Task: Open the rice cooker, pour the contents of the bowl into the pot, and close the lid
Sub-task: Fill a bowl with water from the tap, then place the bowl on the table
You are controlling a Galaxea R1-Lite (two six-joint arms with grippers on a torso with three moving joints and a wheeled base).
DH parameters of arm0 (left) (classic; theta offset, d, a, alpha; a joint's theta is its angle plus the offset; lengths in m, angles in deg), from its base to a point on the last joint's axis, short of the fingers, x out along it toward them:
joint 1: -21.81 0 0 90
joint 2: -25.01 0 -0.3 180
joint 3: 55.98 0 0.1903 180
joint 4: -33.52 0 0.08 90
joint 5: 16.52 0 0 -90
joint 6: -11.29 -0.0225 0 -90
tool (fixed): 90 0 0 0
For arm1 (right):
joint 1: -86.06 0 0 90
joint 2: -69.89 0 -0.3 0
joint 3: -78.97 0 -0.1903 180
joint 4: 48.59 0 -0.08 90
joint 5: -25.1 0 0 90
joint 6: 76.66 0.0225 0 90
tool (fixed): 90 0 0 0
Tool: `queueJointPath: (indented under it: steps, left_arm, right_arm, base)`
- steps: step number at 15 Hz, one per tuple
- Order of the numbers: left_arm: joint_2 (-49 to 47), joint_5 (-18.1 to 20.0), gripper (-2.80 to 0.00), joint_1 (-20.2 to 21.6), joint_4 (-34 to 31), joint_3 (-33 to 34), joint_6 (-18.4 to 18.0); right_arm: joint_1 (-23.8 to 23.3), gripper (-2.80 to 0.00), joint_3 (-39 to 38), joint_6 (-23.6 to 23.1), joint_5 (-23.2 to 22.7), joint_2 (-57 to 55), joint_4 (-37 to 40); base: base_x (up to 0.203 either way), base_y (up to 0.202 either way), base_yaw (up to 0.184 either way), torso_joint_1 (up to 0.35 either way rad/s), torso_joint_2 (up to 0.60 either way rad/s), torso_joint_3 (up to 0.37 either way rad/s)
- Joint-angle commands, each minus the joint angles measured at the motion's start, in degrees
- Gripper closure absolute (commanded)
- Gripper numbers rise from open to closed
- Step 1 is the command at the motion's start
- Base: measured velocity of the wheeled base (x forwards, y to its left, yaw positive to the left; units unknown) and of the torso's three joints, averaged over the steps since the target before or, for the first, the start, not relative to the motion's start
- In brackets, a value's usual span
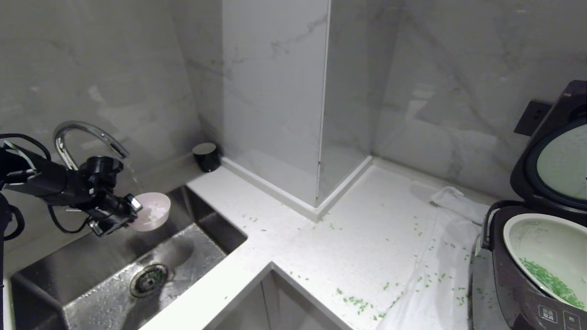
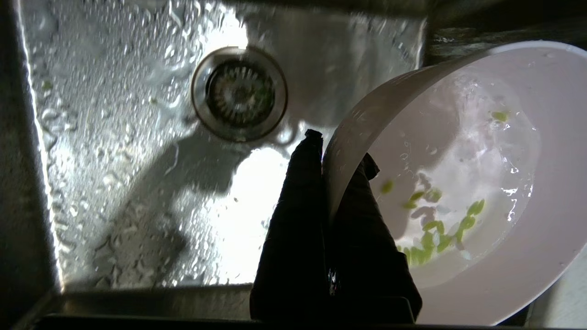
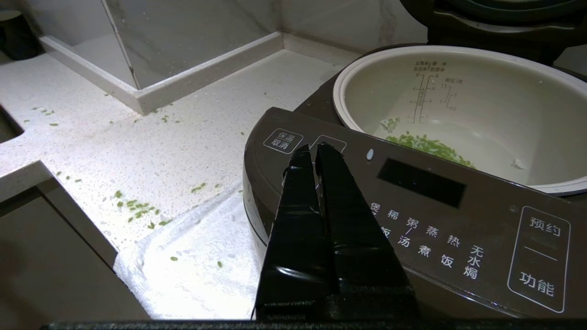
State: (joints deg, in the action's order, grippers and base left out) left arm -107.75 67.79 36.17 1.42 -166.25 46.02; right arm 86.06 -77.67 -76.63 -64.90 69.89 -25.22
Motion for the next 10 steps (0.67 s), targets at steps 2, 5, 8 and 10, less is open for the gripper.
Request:
queueJointPath:
  steps: [2, 5, 8, 10]
  left_arm:
    - [2.57, 0.2, 0.0, -3.42, -0.01, 6.33, 0.33]
    - [6.15, 1.97, 0.0, -7.55, -0.05, 10.9, 0.58]
    - [8.97, 2.2, 0.0, -14.35, -0.47, 13.43, 0.64]
    - [10.05, 2.18, 0.0, -19.68, -2.12, 13.35, 0.88]
  right_arm:
    - [0.0, 0.0, -0.09, 0.05, 0.0, 0.0, -0.02]
    - [0.0, 0.0, -0.09, -0.02, 0.0, 0.0, 0.0]
    - [0.0, 0.0, -0.09, -0.02, 0.0, 0.0, 0.0]
    - [0.0, 0.0, -0.09, 0.0, 0.0, 0.0, 0.0]
  base:
    - [0.0, 0.0, 0.0, 0.0, 0.0, 0.0]
    - [0.0, 0.0, 0.0, 0.0, 0.0, 0.0]
    - [0.0, 0.0, 0.0, 0.0, 0.0, 0.0]
    - [0.0, 0.0, 0.0, 0.0, 0.0, 0.0]
